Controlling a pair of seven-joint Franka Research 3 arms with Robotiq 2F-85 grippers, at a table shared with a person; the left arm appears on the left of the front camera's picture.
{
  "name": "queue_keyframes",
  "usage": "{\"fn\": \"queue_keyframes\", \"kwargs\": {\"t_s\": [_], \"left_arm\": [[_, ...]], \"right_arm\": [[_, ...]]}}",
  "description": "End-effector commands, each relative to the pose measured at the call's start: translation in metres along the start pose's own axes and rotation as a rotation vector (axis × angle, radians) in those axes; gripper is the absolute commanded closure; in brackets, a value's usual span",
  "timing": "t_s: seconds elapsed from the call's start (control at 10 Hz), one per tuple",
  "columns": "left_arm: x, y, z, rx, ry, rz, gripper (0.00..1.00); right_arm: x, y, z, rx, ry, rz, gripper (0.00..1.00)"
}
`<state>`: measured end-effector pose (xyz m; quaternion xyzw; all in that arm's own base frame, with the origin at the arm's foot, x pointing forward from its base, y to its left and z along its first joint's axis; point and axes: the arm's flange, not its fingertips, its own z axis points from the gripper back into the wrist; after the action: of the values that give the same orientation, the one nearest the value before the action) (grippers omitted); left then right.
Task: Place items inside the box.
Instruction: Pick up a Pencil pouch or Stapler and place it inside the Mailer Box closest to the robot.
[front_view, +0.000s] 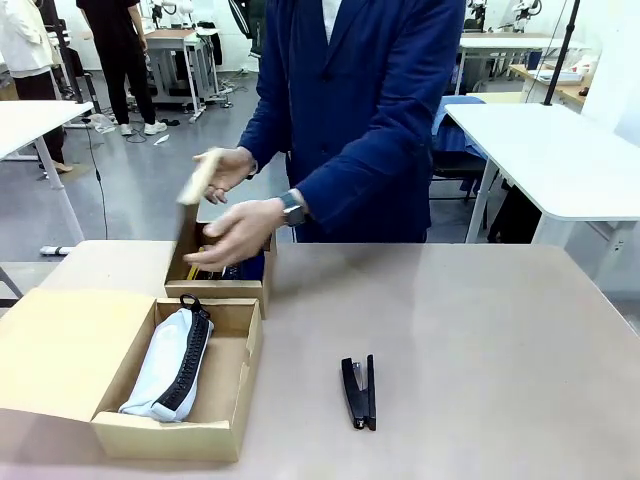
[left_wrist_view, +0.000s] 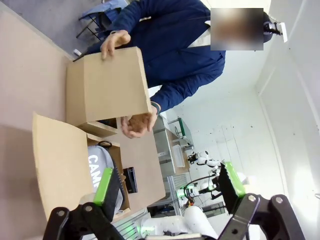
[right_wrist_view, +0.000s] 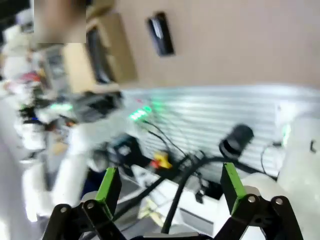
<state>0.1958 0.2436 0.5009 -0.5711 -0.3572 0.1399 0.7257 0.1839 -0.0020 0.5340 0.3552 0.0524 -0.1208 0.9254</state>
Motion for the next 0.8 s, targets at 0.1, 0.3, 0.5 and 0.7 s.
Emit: {"fn": "queue_keyframes", "kwargs": {"t_s": [0.1, 0.3, 0.5, 0.7], "left_arm": [[0.001, -0.002, 0.001, -0.025, -0.012, -0.016, 0.00], [0.001, -0.002, 0.001, -0.025, -0.012, -0.016, 0.00], [0.001, -0.002, 0.001, -0.025, -0.012, -0.016, 0.00], [0.001, -0.002, 0.001, -0.025, -0.012, -0.016, 0.00]], "right_arm": [[-0.038, 0.011, -0.055, -0.369, 0.208, 0.316, 0.00], [-0.010, 0.026, -0.039, -0.148, 0.091, 0.026, 0.00], [-0.024, 0.032, -0.058, -0.249, 0.149, 0.092, 0.00], [-0.007, 0.065, -0.107, -0.301, 0.423, 0.155, 0.00]]}}
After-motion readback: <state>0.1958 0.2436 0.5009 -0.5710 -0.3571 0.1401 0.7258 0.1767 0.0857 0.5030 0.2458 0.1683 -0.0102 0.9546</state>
